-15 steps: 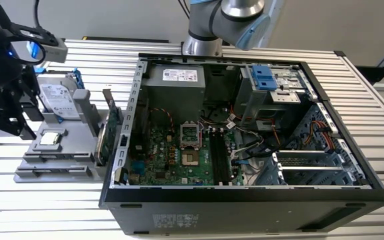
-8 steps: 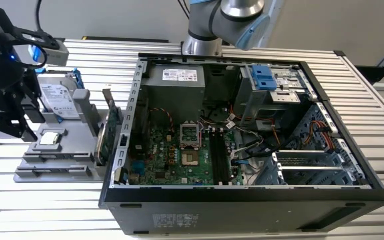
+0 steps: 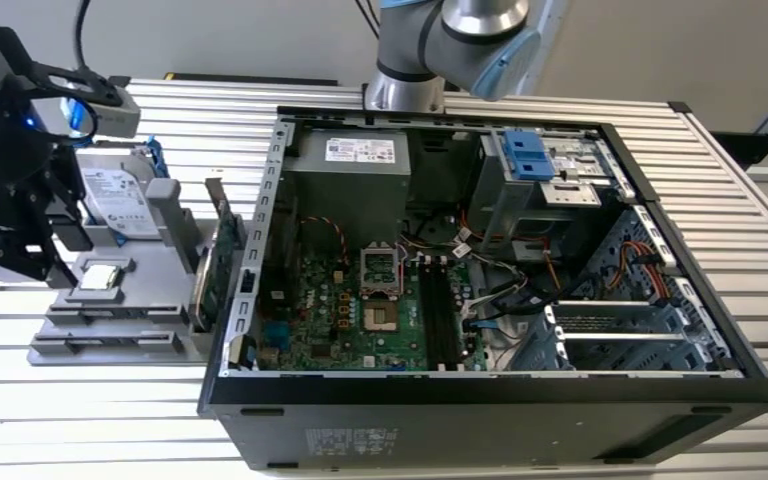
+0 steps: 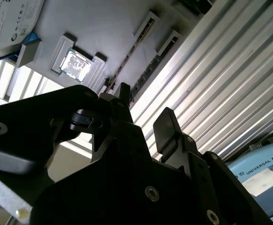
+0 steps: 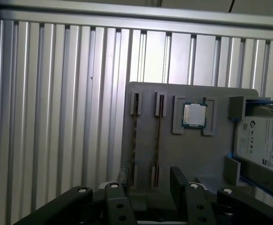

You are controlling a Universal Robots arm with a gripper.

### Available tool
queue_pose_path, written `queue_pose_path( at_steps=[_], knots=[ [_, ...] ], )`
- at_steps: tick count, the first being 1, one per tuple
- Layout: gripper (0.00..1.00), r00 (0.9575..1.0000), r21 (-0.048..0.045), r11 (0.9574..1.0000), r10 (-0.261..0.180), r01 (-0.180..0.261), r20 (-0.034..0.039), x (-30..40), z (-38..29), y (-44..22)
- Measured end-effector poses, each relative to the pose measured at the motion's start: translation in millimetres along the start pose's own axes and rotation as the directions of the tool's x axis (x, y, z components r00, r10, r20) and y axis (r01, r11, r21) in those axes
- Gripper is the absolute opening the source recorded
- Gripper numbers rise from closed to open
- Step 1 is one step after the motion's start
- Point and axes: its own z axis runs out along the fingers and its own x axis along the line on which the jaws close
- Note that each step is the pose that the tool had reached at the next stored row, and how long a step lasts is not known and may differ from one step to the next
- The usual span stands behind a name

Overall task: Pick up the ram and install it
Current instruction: 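Pick up the ram and move it above insertion slot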

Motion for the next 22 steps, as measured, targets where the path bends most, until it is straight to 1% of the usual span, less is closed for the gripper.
queue_pose_path(
  at_steps=[10, 15, 18, 22],
  knots=[
    [1.0, 1.0, -0.0004, 1.0, 0.0, 0.0, -0.0063, -0.7, 10.5, -0.3],
    [1.0, 0.9999, -0.0008, 1.0, 0.0, 0.0, -0.0118, -1.1, 15.7, -0.4],
    [1.0, 0.9998, -0.0011, 1.0, 0.0, 0.0, -0.0176, -1.7, 18.6, -0.5],
    [1.0, 0.9996, -0.0016, 1.0, 0.001, -0.001, -0.0273, -2.6, 22.5, -0.6]
  ],
)
